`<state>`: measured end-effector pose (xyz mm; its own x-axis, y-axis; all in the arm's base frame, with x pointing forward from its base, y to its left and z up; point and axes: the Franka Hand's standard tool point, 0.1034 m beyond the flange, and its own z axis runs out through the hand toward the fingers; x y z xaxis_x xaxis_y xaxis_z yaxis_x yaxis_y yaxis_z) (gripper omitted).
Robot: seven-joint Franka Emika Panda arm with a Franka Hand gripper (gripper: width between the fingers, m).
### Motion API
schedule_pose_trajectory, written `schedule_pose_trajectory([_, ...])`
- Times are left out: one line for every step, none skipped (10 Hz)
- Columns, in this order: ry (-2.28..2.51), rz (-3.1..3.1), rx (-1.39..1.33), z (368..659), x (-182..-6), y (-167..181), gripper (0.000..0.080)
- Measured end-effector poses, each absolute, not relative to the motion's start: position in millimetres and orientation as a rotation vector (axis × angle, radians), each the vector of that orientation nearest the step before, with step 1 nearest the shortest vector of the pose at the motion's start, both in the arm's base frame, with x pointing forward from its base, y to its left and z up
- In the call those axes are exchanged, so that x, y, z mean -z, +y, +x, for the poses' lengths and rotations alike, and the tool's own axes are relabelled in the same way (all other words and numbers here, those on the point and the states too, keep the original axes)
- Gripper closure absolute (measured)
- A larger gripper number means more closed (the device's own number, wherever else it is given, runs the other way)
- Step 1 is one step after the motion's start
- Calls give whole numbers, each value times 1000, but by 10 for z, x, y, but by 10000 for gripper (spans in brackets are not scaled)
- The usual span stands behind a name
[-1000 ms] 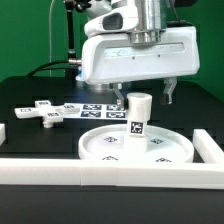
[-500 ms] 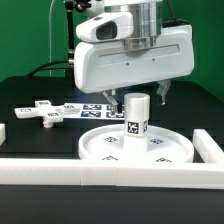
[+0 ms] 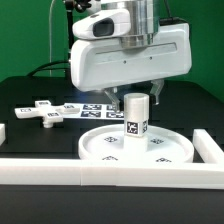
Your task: Assemble round table
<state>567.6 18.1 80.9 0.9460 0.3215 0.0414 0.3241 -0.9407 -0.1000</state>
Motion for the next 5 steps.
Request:
schedule_pose_trajectory([-498, -2995, 37, 5676, -809, 181, 393])
schedule_pose_trajectory([-498, -2995, 37, 5676, -809, 181, 393])
schedule_pose_trajectory([-495, -2995, 37, 5676, -809, 182, 393])
schedule_pose_trajectory([-449, -3002, 35, 5677, -810, 183, 393])
schedule_pose_trajectory([-249, -3022, 25, 5674, -810, 216, 393])
